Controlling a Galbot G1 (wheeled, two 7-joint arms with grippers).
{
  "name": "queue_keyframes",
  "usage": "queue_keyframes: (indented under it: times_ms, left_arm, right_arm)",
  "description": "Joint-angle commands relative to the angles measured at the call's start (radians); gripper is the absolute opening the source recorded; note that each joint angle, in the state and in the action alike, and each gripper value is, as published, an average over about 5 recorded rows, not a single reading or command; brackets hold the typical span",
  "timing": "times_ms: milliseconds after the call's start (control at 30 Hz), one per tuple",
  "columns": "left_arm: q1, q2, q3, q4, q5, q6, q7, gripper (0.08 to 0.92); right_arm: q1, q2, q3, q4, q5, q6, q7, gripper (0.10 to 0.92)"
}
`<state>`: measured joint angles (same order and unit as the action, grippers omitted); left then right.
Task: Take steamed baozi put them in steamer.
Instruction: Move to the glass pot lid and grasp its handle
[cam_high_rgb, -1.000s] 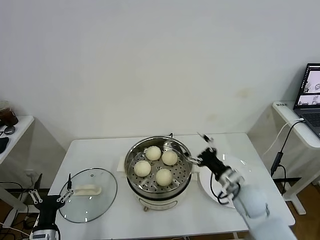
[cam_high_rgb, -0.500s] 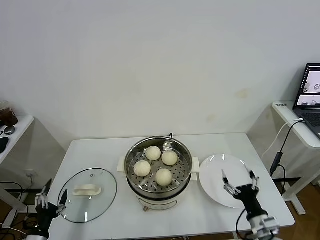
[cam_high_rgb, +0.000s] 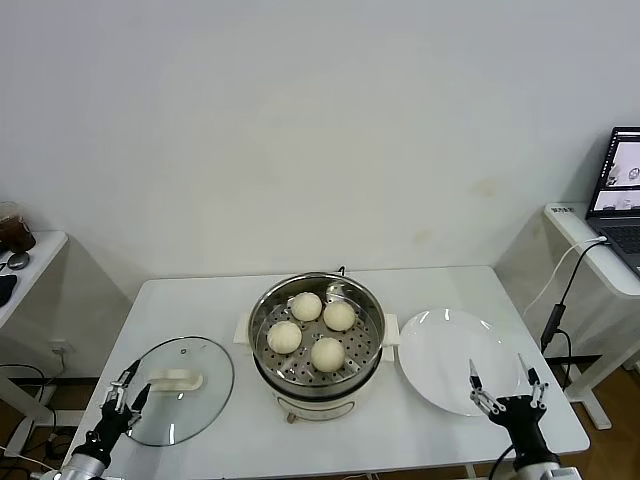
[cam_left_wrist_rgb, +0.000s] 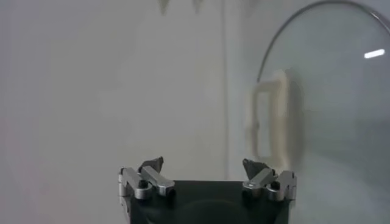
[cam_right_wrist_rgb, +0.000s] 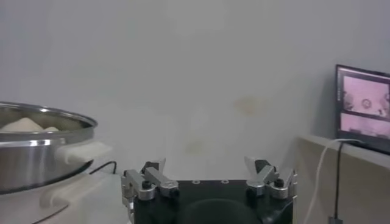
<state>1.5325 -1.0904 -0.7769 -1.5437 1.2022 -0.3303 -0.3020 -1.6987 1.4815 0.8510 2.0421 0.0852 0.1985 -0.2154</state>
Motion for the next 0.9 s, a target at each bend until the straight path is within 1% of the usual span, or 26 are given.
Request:
queue_keyframes:
  times_ms: [33, 233, 433, 700, 800, 900]
  left_arm:
    - [-0.053, 0.026, 0.055, 0.069, 0.091, -0.007, -0.007, 0.823]
    - [-0.091, 0.024, 0.073, 0.077, 0.089, -0.008, -0.002, 0.823]
    - [-0.156, 0.019, 0.102, 0.092, 0.088, -0.002, 0.008, 0.823]
    - [-0.234, 0.023, 0.135, 0.155, 0.074, 0.001, 0.026, 0.822]
    - [-0.246, 0.023, 0.143, 0.177, 0.065, 0.001, 0.033, 0.781]
    - [-0.252, 0.022, 0.149, 0.200, 0.058, -0.001, 0.036, 0.697]
  right_arm:
    - [-0.035, 0.031, 0.028, 0.027, -0.005, 0.006, 0.001, 0.823]
    - [-0.034, 0.034, 0.019, 0.023, -0.014, 0.009, 0.000, 0.823]
    - [-0.035, 0.033, 0.017, 0.021, -0.023, 0.006, -0.003, 0.823]
    - [-0.036, 0.037, 0.014, 0.022, -0.030, 0.004, -0.007, 0.823]
    - [-0.036, 0.038, 0.014, 0.022, -0.031, 0.004, -0.008, 0.823]
    - [-0.036, 0.039, 0.013, 0.023, -0.033, 0.002, -0.009, 0.823]
